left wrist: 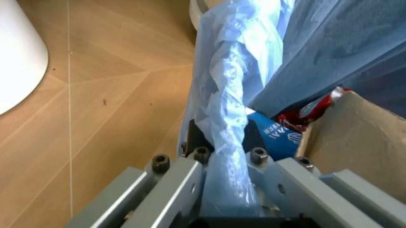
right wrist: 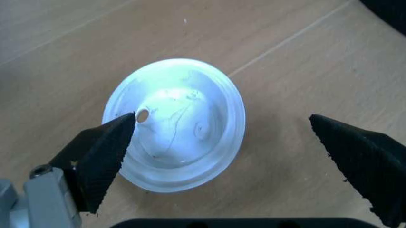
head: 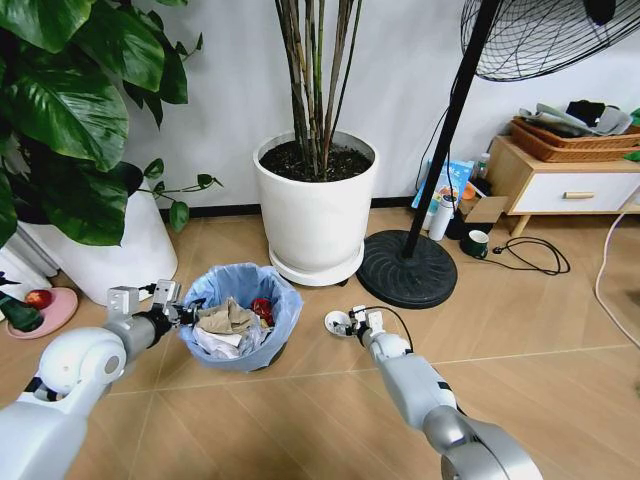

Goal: Pick up the trash bin and place the garbage on the floor into it.

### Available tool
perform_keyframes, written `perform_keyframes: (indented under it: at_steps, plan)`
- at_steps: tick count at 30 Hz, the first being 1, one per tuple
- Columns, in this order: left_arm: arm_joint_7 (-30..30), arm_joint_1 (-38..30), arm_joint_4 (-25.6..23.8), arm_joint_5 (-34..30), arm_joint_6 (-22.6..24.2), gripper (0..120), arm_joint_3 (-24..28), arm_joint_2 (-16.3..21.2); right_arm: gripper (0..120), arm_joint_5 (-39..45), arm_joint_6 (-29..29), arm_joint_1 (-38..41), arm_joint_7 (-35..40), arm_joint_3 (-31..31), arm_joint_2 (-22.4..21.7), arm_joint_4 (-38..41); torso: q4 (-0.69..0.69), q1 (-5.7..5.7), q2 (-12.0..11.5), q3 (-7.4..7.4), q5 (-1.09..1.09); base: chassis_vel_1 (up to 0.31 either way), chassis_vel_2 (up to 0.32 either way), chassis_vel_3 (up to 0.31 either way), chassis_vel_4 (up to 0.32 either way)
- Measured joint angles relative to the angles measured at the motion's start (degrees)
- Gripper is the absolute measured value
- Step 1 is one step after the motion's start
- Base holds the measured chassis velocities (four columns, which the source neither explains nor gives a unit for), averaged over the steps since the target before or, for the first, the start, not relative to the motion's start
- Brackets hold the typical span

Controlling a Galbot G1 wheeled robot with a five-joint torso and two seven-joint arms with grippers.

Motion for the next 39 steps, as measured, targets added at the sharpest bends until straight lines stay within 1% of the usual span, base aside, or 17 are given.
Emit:
perform_keyframes:
  at_steps: [4,7,12,18,19,20,21,25,26,28,30,31,33,35,36,37,39]
  plan:
    - [0.19,-0.75,0.5,0.16,0.0,0,0.62,-0.09,98,-0.41,-0.34,0.89,0.01,1.95,0.39,-1.69,0.0,0.0,0.0,0.0,0.0,0.0,0.0,0.0,0.0]
    - [0.29,-1.53,0.9,0.2,0.0,0,1.28,-0.24,92,-0.67,-0.95,1.53,0.01,3.72,0.64,-2.89,-0.01,0.0,0.0,0.0,0.0,0.0,0.0,0.0,0.0]
    - [0.58,-1.87,1.3,0.49,0.0,0,1.53,-0.38,87,-2.45,-1.32,2.48,-0.36,6.5,1.14,-4.8,0.0,0.0,0.0,0.0,0.0,0.0,0.0,0.0,0.0]
    - [0.9,-2.28,1.63,0.78,0.0,0,1.82,-0.5,84,-3.39,-1.33,2.67,-0.65,7.41,1.26,-5.23,-0.01,0.0,0.0,-0.01,0.0,0.0,0.0,0.0,0.0]
    - [0.91,-2.44,1.66,0.78,0.0,0,1.93,-0.51,81,-3.51,-1.35,2.81,-0.66,7.71,1.35,-5.49,-0.01,0.0,0.0,-0.01,0.0,0.0,0.0,0.0,0.0]
    - [0.92,-2.61,1.69,0.78,0.0,0,2.02,-0.53,75,-3.74,-1.31,2.91,-0.74,8.06,1.44,-5.75,-0.01,0.0,0.0,-0.01,0.0,0.0,0.0,0.0,0.0]
    - [0.92,-2.61,1.69,0.78,0.0,0,2.02,-0.53,75,-3.74,-1.31,2.91,-0.74,8.06,1.44,-5.75,-0.01,0.0,0.0,-0.01,0.0,0.0,0.0,0.0,0.0]
    - [0.94,-2.91,1.74,0.78,0.0,0,2.14,-0.55,59,-4.24,-1.17,2.94,-1.13,8.66,1.6,-5.84,-0.02,0.0,0.0,-0.01,-0.01,0.0,0.0,0.0,0.0]
    - [0.94,-2.91,1.74,0.78,0.0,0,2.14,-0.55,59,-4.24,-1.17,2.94,-1.13,8.66,1.6,-5.84,-0.02,0.0,0.0,-0.01,-0.01,0.0,0.0,0.0,0.0]
    - [0.95,-2.91,1.71,0.77,0.0,0,2.15,-0.55,47,-4.41,-1.17,2.92,-1.23,8.92,1.8,-5.82,-0.01,0.0,0.0,-0.01,0.0,0.0,0.0,0.0,0.0]
    - [0.95,-2.91,1.7,0.77,0.0,0,2.15,-0.56,46,-4.46,-1.16,2.91,-1.25,8.95,1.83,-5.8,-0.01,0.0,0.0,-0.01,0.0,0.0,0.0,0.0,0.0]
    - [0.95,-2.87,1.62,0.77,0.0,0,2.15,-0.54,39,-4.57,-1.14,2.82,-1.31,9.01,1.89,-5.73,0.0,0.0,0.0,-0.01,0.0,0.0,0.0,0.0,0.0]
    - [0.96,-2.75,1.49,0.73,0.0,0,2.06,-0.43,29,-4.62,-1.13,2.63,-1.37,9.08,1.91,-5.52,0.0,0.0,0.0,-0.01,0.01,0.0,0.0,0.0,0.0]
    - [0.97,-2.68,1.41,0.71,0.0,0,1.93,-0.29,20,-4.62,-1.13,2.45,-1.46,9.15,1.9,-5.33,0.0,0.0,0.0,-0.01,0.02,0.0,0.0,0.0,0.0]
    - [0.97,-2.68,1.41,0.71,0.0,0,1.93,-0.29,20,-4.62,-1.13,2.45,-1.46,9.15,1.9,-5.33,0.0,0.0,0.0,-0.01,0.02,0.0,0.0,0.0,0.0]
    - [0.97,-2.64,1.38,0.7,0.0,0,1.88,-0.24,18,-4.63,-1.13,2.35,-1.49,9.22,1.88,-5.25,0.0,0.0,0.0,-0.01,0.02,0.0,0.0,0.0,0.0]
    - [0.98,-2.48,1.23,0.69,0.0,0,1.76,-0.17,6,-4.63,-1.13,2.03,-1.53,9.38,1.77,-4.96,0.0,0.0,0.0,-0.01,0.02,0.0,0.0,0.0,0.0]
